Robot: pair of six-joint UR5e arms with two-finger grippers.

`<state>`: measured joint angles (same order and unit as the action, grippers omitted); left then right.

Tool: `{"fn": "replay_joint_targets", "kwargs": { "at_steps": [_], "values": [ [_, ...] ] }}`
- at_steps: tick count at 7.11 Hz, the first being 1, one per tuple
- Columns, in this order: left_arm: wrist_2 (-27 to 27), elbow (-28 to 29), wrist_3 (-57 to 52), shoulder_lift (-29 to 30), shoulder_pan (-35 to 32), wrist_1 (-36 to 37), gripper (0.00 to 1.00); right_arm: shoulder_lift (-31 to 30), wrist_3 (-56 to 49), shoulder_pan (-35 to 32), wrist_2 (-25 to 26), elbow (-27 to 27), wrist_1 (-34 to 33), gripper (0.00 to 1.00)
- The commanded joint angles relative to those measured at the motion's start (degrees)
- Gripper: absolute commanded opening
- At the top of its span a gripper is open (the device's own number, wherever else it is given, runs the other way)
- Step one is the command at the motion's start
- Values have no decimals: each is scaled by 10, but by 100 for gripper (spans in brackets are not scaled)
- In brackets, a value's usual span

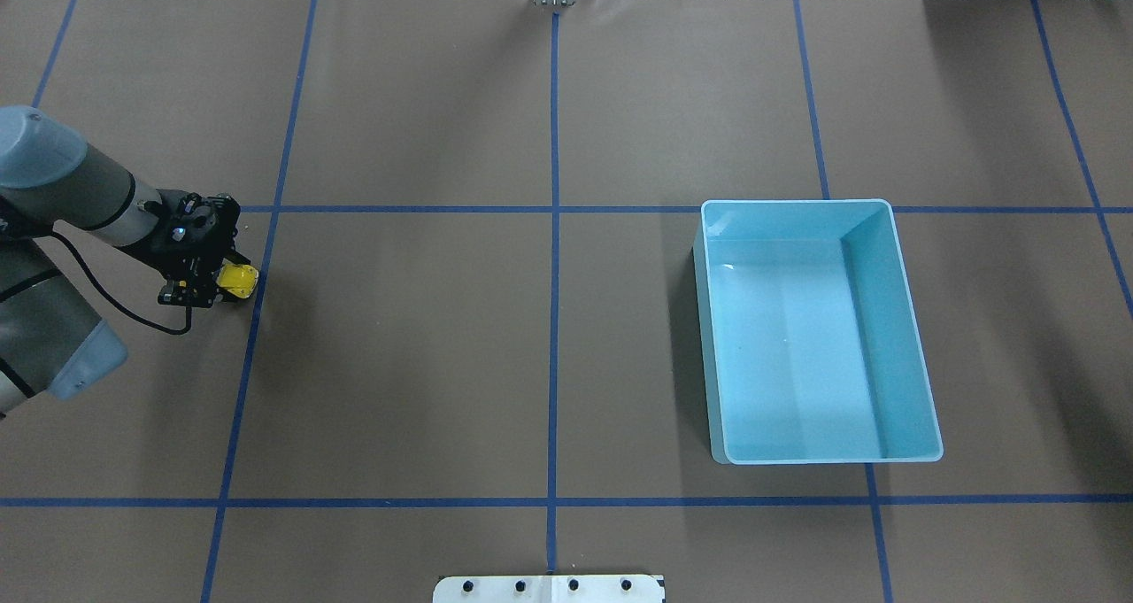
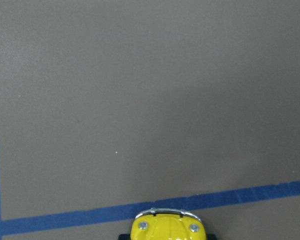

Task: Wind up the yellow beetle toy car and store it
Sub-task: 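Drag the car backward again with the left gripper, pressing it down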

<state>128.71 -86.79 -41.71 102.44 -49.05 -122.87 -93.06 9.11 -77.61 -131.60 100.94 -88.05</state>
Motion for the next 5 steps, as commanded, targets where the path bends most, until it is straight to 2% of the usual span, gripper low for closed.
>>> {"fn": "replay_joint_targets", "kwargs": {
  "at_steps": [1,5],
  "values": [
    [6,1,-8,0,-6,-1,2,1,-1,0,0,0,0,100],
    [8,3,-21,-17,-13,-11,2,1,-1,0,-1,0,1,100]
  ]
}}
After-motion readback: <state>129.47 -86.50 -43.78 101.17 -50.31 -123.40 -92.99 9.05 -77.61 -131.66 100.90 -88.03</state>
